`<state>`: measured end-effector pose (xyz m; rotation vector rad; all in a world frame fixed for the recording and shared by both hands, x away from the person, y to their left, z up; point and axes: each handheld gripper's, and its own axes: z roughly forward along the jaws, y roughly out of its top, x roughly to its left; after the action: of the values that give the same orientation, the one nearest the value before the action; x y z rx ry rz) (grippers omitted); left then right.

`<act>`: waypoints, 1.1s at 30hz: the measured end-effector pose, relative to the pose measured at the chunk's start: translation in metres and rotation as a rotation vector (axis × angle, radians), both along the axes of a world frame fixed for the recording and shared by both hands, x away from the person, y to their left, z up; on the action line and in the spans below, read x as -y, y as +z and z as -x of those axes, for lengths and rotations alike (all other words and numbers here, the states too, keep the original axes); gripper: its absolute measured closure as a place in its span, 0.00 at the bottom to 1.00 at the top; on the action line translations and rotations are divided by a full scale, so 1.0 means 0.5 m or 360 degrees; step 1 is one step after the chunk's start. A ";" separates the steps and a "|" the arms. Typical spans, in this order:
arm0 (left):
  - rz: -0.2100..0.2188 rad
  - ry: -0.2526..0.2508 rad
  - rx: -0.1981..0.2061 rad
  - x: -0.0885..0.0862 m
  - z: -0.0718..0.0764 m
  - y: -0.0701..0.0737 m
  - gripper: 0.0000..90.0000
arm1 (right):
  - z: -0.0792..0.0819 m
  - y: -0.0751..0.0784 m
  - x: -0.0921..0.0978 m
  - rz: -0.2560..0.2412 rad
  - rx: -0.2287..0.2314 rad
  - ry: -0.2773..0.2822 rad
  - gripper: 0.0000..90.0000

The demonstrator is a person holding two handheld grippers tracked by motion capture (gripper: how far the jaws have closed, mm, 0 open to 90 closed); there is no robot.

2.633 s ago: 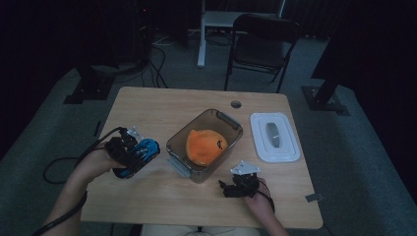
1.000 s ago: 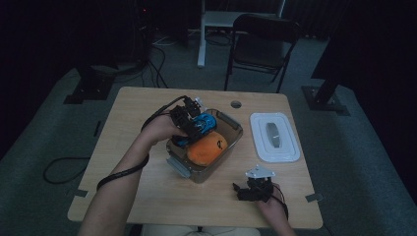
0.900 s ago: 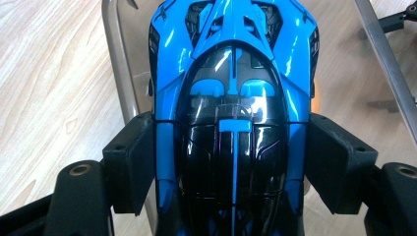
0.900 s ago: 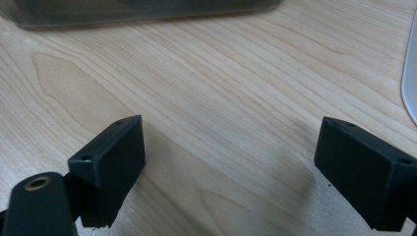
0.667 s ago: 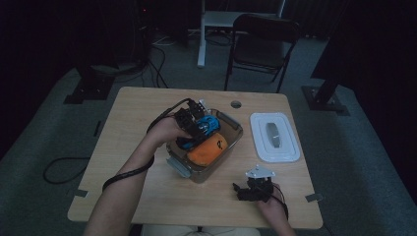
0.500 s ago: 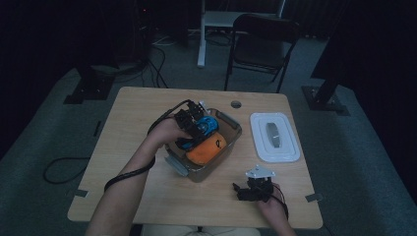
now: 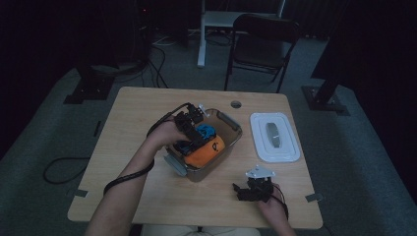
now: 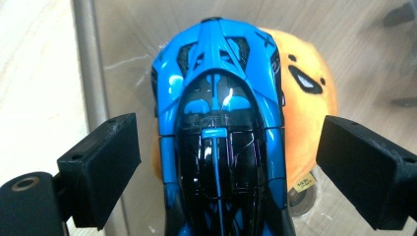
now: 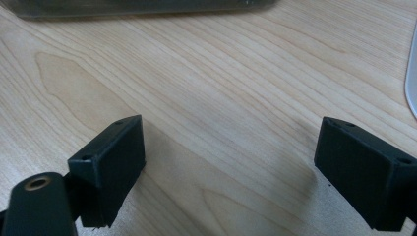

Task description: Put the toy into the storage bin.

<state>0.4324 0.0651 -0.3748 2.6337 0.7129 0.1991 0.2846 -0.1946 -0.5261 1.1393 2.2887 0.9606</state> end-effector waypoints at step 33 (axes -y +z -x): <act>0.0282 0.0205 0.0241 -0.165 0.003 0.027 0.09 | -0.004 0.002 0.001 -0.0019 -0.0018 -0.0008 0.13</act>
<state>0.4311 0.1475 -0.3611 2.3785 0.8091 0.3512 0.2867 -0.1953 -0.5250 1.1577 2.2909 0.9691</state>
